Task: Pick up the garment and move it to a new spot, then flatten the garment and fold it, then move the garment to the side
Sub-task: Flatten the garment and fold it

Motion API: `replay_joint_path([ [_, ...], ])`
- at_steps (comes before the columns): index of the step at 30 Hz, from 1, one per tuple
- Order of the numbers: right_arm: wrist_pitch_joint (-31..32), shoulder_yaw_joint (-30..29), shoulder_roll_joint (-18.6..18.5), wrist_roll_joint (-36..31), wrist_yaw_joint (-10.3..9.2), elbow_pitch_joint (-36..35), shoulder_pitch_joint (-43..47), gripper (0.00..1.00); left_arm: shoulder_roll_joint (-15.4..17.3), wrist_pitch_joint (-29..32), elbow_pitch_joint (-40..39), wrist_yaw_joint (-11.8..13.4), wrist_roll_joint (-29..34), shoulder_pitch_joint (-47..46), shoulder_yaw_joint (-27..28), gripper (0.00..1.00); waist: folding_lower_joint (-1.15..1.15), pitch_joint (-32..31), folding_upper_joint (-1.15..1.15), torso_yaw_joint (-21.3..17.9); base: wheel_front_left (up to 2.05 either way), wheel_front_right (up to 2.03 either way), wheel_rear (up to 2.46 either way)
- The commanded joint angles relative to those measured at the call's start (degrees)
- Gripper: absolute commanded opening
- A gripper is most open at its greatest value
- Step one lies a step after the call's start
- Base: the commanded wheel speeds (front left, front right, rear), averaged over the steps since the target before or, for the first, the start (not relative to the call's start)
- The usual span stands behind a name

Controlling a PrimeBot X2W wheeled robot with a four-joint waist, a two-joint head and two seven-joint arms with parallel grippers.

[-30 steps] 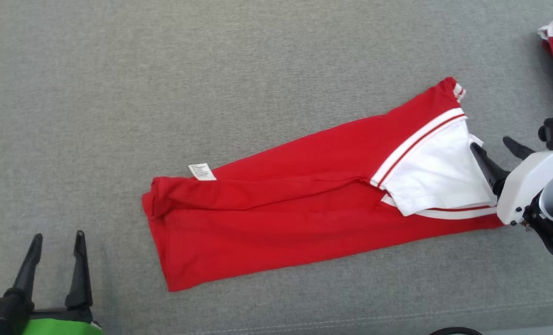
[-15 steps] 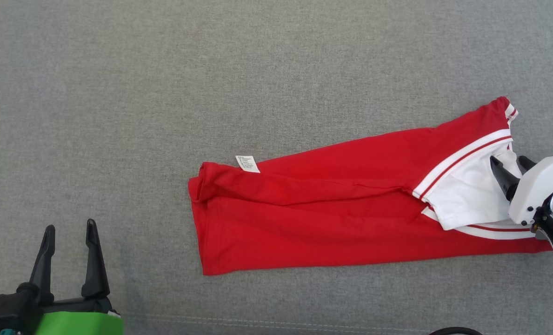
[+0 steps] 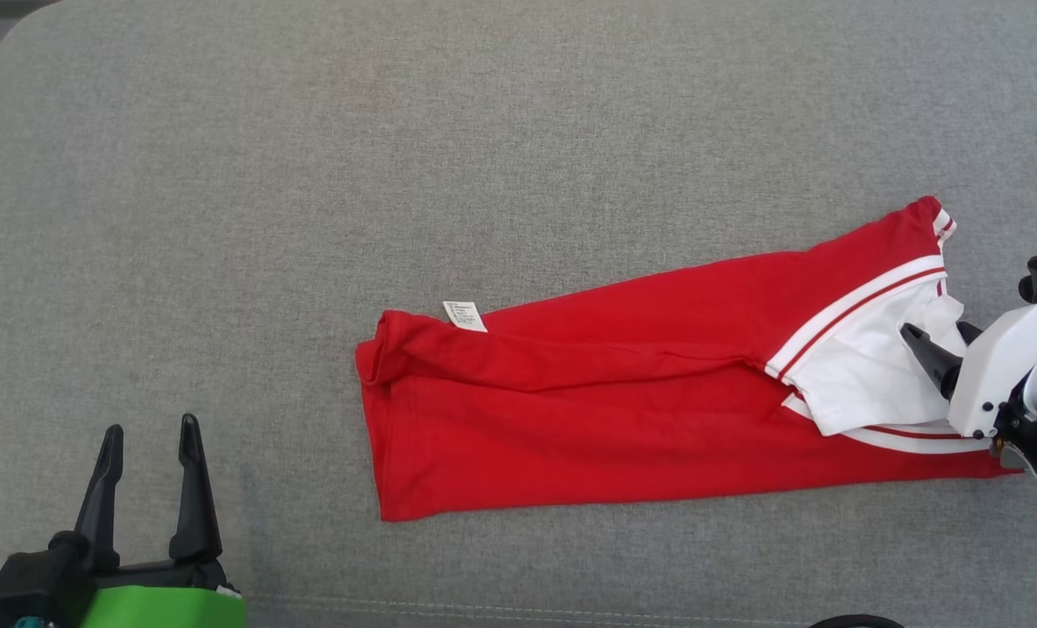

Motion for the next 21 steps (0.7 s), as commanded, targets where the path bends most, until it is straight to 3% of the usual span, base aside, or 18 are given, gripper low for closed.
replay_joint_path([
  [1, 1.04, 0.64, 0.71, -0.39, -0.05, 1.86, 0.45, 1.00, 0.43, -0.12, 0.13, 0.02, -0.53, -0.51, -0.10, 1.00, 0.00, 0.18, 0.00, -0.14, 0.00, 0.00, 0.00],
  [4, 2.08, 1.38, 2.06, -0.04, -0.07, 3.89, -0.18, 1.00, 0.95, -0.12, 0.42, 0.02, -0.59, -0.81, -0.45, 1.00, 0.00, 0.37, 0.00, -0.27, 0.00, 0.00, 0.00],
  [6, 2.69, 2.80, 2.86, 1.29, -0.02, 4.15, -0.54, 0.00, 1.05, -0.12, 0.47, 0.02, -0.58, -0.92, -0.69, 1.00, 0.00, 0.44, 0.00, -0.30, 0.00, 0.00, 0.00],
  [9, 3.25, 4.91, 3.42, 5.61, 0.21, 2.34, -1.00, 0.00, 1.30, -0.12, 0.62, 0.01, -0.51, -0.59, -0.74, 1.00, 0.00, 0.17, 0.00, -0.59, 0.00, 0.00, 0.00],
  [12, 2.57, 4.19, 0.32, 8.49, 0.07, 1.57, -1.20, 0.00, 1.49, -0.12, 1.11, 0.01, -0.44, 0.28, -0.69, 1.00, 0.00, -0.72, 0.00, -1.13, 0.00, 0.00, 0.00],
  [21, 1.64, -6.58, -9.36, 10.21, -0.06, 5.11, 0.94, 0.00, 1.90, -0.12, 2.54, 0.01, -1.11, 1.52, -4.33, 1.00, 0.00, -5.40, 0.00, -1.56, 0.00, 0.00, 0.00],
])
